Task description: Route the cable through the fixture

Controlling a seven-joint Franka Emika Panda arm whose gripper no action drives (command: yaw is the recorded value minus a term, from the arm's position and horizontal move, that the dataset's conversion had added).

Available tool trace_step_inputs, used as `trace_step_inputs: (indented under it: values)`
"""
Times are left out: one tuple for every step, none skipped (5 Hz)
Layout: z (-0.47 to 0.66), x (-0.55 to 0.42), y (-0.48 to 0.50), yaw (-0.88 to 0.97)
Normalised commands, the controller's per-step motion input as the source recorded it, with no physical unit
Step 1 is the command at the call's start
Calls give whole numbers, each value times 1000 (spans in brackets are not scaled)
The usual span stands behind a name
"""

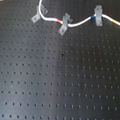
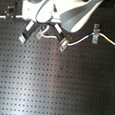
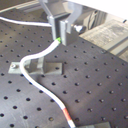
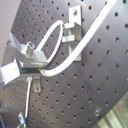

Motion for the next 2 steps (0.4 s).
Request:
trace_step_inputs:
  values:
    - [-133,-141,-311,423]
    - [0,-142,-185,589]
